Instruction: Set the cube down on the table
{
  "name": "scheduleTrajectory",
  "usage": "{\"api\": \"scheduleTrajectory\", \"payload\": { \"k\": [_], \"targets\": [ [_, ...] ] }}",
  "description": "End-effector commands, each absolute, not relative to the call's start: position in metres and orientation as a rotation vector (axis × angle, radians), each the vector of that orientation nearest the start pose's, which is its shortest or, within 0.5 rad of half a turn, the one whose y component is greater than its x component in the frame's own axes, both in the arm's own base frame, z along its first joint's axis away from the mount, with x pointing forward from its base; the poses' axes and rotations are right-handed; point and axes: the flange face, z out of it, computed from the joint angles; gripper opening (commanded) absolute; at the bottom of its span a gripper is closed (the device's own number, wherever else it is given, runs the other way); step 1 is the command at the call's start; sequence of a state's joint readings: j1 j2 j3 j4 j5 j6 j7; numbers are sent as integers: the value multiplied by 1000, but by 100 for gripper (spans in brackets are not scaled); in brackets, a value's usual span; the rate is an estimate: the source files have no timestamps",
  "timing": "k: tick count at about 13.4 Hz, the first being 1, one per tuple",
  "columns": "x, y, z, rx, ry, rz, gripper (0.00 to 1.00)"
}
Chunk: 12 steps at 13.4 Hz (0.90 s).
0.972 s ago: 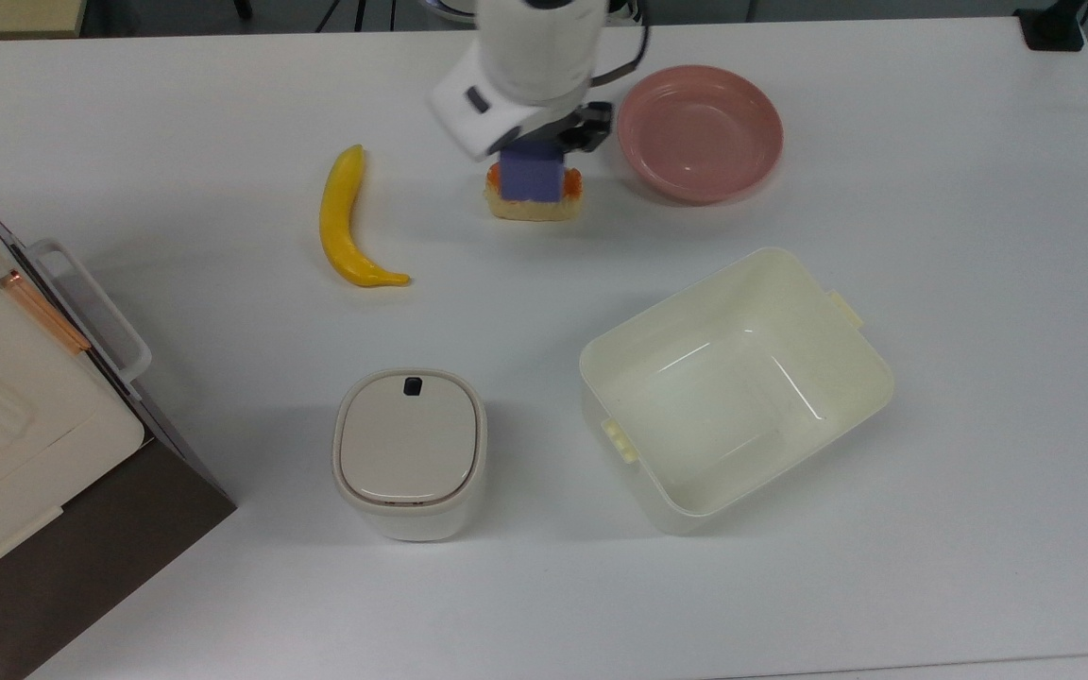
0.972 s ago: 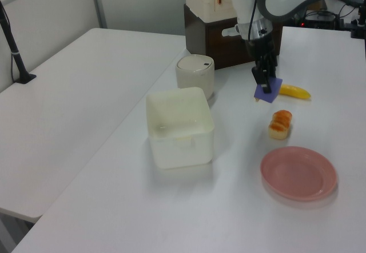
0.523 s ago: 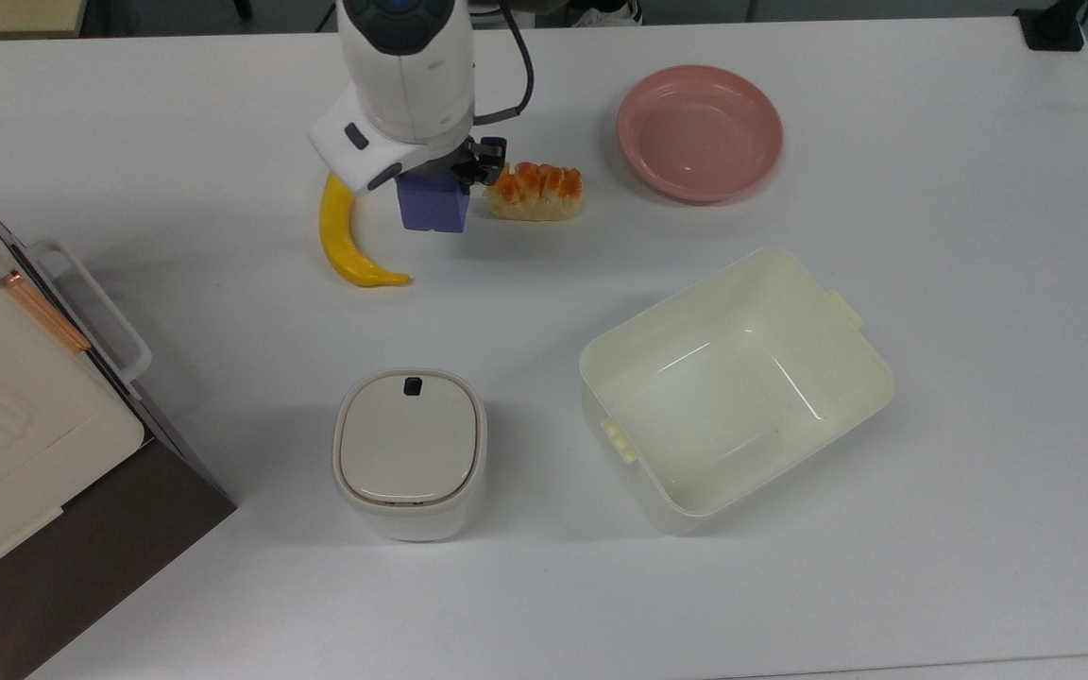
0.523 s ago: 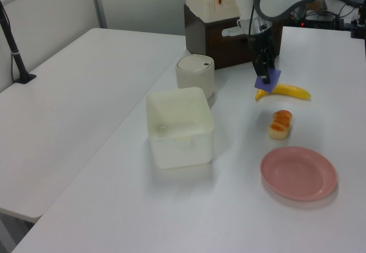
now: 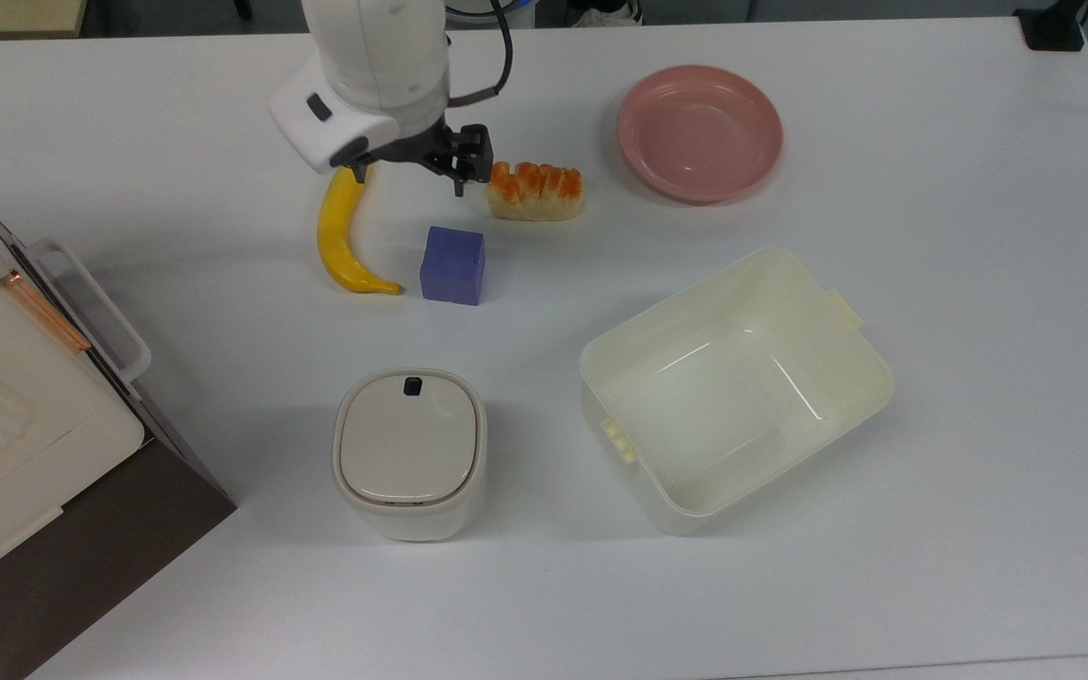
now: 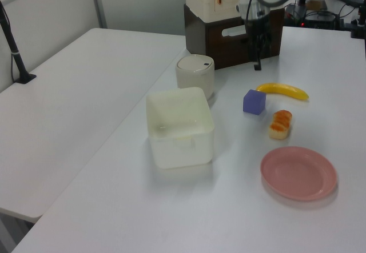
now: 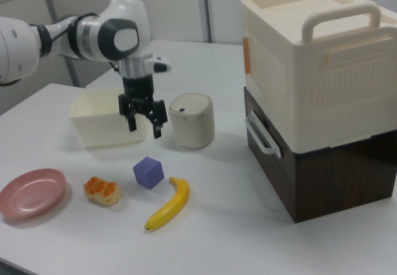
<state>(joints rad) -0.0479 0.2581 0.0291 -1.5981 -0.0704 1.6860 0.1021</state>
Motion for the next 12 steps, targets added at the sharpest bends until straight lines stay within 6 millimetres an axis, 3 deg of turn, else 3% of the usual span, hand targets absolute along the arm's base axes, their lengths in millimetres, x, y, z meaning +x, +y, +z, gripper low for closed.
{"api": "scheduleTrajectory", "payload": {
  "k": [1,3,5,7,8,12],
  "targets": [
    [616,-19,522,-3218,161,124,100],
    [605,-9,556,-3219,171,27,100],
    [597,-6,575,-3213,228,-25,100],
    [587,9,596,-3209,248,-78,100],
    [581,6,606,-3204,264,-93,100],
    [571,11,612,-3200,246,-52,100]
  ]
}}
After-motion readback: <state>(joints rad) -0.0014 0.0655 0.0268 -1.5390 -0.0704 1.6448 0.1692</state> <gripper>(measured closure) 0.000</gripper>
